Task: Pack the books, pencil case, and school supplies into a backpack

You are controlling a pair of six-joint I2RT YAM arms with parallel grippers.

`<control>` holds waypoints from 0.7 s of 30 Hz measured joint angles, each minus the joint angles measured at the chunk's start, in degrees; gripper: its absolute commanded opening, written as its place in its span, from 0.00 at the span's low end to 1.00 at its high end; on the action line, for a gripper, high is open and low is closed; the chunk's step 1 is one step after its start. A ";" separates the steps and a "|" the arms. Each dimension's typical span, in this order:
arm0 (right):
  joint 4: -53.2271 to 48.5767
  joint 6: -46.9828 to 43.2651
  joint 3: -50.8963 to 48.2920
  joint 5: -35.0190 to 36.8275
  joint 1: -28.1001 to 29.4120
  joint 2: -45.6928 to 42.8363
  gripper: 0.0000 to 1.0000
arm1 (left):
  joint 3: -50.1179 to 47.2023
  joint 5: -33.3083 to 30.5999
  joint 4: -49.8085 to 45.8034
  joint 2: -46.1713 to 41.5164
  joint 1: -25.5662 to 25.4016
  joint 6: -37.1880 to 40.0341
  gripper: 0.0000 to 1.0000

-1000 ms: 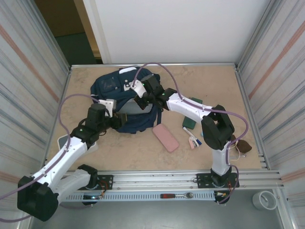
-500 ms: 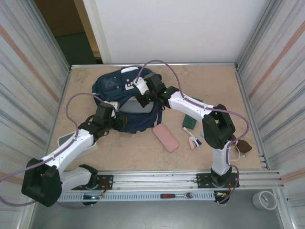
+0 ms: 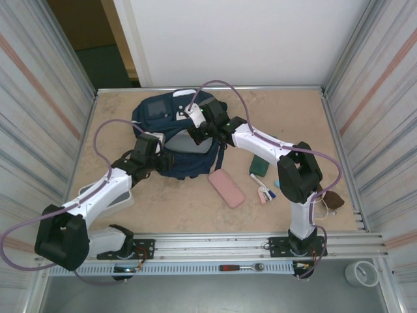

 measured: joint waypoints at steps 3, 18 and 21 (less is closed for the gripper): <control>0.02 0.17 -0.04 -0.02 0.00 0.00 0.00 | 0.61 -0.22 -0.02 -0.02 -0.02 0.39 0.58; 0.13 0.22 -0.24 -0.24 -0.04 0.00 0.00 | 3.32 -3.26 -0.79 5.75 -0.02 2.82 0.53; 0.17 0.22 -0.42 -0.31 -0.04 0.00 0.00 | 3.63 -3.26 -0.83 5.86 -0.02 3.17 0.50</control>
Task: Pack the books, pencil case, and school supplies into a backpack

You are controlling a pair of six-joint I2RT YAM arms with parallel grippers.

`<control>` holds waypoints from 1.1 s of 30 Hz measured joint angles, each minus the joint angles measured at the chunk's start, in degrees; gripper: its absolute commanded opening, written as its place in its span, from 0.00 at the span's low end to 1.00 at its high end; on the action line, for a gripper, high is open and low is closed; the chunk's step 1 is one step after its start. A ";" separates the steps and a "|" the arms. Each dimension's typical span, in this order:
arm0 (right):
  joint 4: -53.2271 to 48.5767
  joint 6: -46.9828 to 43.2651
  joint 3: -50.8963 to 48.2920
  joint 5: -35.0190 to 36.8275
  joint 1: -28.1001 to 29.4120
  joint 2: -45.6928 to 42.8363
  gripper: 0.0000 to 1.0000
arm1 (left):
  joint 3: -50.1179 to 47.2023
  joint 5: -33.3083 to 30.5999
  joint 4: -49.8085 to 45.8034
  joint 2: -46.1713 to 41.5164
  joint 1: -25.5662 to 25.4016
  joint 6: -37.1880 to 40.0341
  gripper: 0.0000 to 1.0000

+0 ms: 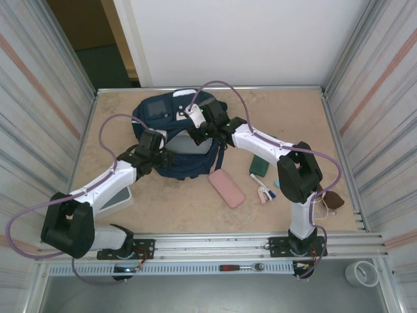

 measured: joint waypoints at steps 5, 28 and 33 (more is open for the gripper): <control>0.17 0.02 0.00 -0.55 -0.28 0.00 0.00 | 1.05 0.02 -0.48 0.00 0.07 0.96 0.48; 0.42 0.44 0.00 -0.96 -0.37 0.00 0.00 | 1.79 0.09 -1.77 -1.77 1.97 2.47 0.41; 0.42 0.44 0.00 -0.98 -0.37 0.00 0.00 | 1.79 0.52 -1.77 -2.03 2.23 2.62 0.33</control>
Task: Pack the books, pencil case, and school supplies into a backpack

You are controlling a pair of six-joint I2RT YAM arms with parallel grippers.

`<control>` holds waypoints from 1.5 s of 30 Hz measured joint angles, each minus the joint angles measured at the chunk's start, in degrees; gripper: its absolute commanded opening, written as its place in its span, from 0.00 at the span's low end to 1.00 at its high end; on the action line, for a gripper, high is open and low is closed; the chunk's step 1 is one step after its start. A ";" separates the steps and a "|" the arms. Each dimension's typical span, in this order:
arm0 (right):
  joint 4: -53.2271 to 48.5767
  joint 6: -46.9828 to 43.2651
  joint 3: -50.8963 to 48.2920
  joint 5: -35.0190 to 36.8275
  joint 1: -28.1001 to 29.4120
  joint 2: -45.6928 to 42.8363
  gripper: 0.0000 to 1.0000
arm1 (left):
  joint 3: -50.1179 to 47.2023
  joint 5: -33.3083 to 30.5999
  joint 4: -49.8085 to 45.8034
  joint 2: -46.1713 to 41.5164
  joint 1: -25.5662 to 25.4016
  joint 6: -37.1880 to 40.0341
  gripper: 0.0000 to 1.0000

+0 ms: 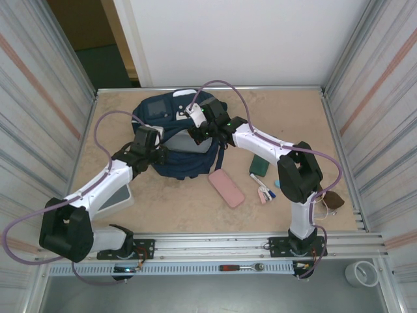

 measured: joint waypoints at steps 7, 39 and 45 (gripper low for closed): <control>0.00 0.00 0.00 0.00 0.00 0.00 0.00 | 0.00 1.22 0.04 0.00 0.04 0.00 0.24; 0.46 0.00 -0.39 -0.61 -0.44 0.00 0.00 | -3.41 5.86 2.23 -3.65 3.28 -1.79 0.17; 0.48 0.00 -0.44 -0.63 -0.59 0.00 0.00 | -3.61 6.08 2.32 -3.65 3.85 -1.84 0.19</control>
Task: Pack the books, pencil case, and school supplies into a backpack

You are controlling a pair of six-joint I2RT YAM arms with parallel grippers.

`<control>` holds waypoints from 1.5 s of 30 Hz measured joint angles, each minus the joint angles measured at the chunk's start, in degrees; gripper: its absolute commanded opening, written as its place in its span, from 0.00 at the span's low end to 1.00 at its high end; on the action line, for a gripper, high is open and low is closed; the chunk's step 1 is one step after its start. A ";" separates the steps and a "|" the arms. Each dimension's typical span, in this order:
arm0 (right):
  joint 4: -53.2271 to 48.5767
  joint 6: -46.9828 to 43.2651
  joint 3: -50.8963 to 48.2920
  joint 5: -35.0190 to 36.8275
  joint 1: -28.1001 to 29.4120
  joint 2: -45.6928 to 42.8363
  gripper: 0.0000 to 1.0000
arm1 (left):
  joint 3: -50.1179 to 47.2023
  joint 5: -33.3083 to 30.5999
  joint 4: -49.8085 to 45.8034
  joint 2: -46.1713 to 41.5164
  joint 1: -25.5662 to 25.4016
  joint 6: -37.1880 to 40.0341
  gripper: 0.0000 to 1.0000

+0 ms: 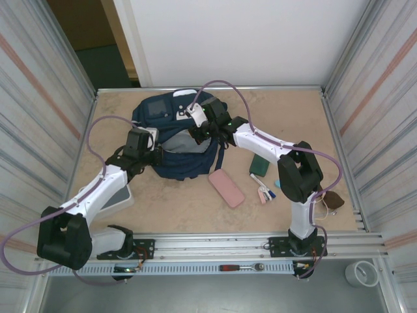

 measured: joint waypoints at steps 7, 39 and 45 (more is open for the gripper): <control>0.00 0.00 0.00 0.00 -0.02 0.00 0.00 | -0.02 0.00 0.04 0.04 0.13 -0.04 0.24; -7.72 1.11 10.38 1.77 -0.87 5.44 0.08 | -4.24 14.21 7.30 -2.56 2.29 -5.14 0.00; -11.54 2.82 15.13 3.43 -1.44 7.96 0.29 | -4.04 18.25 9.53 0.48 1.33 -6.43 0.00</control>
